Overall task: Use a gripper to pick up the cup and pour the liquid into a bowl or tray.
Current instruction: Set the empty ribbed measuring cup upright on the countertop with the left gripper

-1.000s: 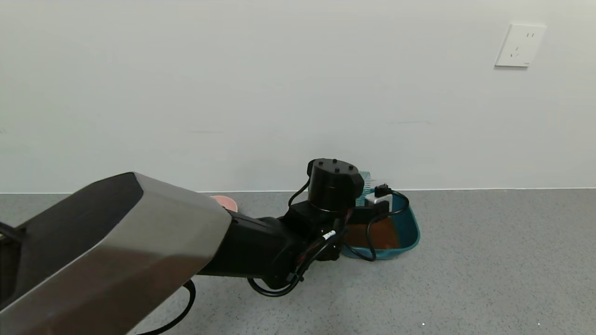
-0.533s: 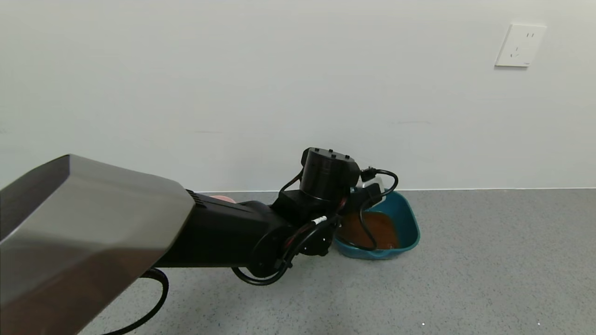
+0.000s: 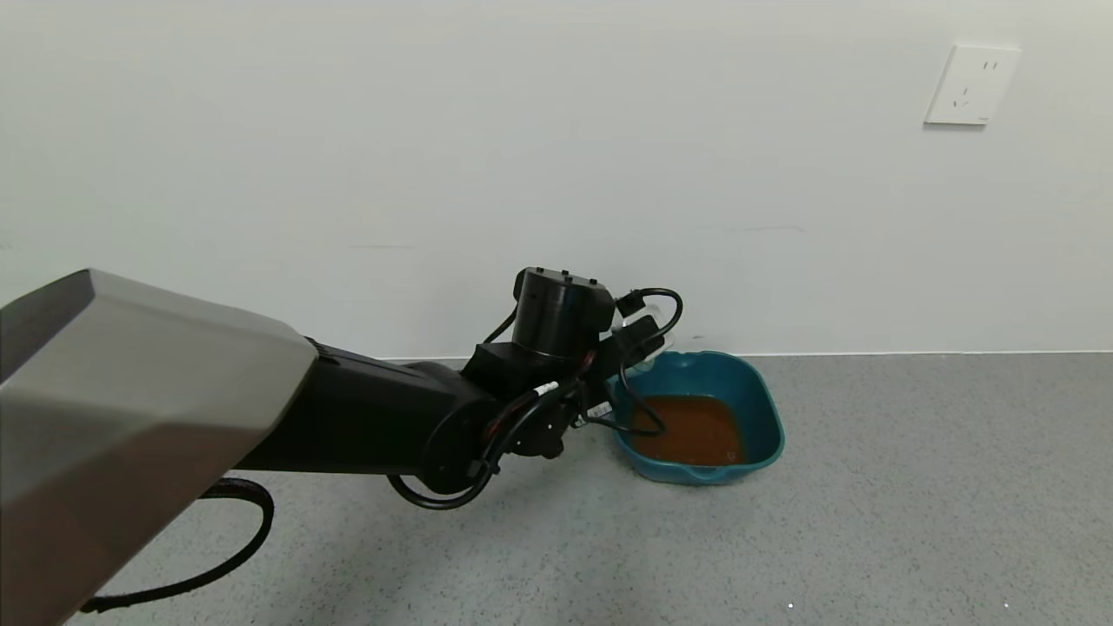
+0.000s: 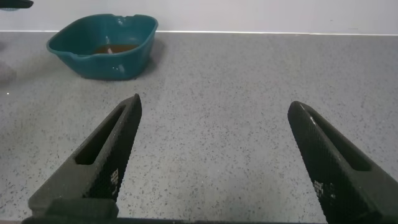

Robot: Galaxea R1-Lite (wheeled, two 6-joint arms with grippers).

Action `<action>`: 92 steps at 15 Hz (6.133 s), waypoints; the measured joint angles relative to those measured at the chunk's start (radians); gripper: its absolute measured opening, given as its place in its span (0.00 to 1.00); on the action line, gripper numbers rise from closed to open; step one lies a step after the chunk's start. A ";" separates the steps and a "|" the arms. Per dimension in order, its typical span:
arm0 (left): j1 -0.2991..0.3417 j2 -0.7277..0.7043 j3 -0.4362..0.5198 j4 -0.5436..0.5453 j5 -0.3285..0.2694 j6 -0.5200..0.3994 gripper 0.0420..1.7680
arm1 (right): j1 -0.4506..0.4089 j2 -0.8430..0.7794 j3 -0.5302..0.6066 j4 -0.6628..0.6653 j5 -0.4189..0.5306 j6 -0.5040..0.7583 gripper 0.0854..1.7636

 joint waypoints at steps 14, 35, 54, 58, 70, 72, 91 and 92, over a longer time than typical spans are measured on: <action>0.112 -0.073 0.103 -0.170 -0.150 -0.587 0.74 | 0.000 0.000 0.000 0.000 0.000 0.000 0.97; 0.142 0.181 0.342 -0.813 -0.081 -0.834 0.74 | 0.000 0.000 0.000 0.000 0.000 0.000 0.97; 0.145 0.363 0.327 -0.905 -0.036 -0.905 0.73 | 0.000 0.000 0.000 0.000 0.000 0.000 0.97; 0.145 0.388 0.323 -0.937 -0.028 -0.904 0.73 | 0.000 0.000 0.000 0.000 0.000 0.000 0.97; 0.140 0.421 0.324 -0.960 -0.026 -0.903 0.73 | 0.000 0.000 0.000 0.000 0.000 0.000 0.97; 0.140 0.421 0.324 -0.960 -0.020 -0.902 0.73 | 0.000 0.000 0.000 0.000 0.000 0.000 0.97; 0.142 0.311 0.440 -0.857 -0.092 -0.899 0.95 | 0.000 0.000 0.000 0.000 0.000 0.000 0.97; 0.142 0.295 0.448 -0.848 -0.093 -0.895 0.95 | 0.000 0.000 0.000 0.000 0.000 0.000 0.97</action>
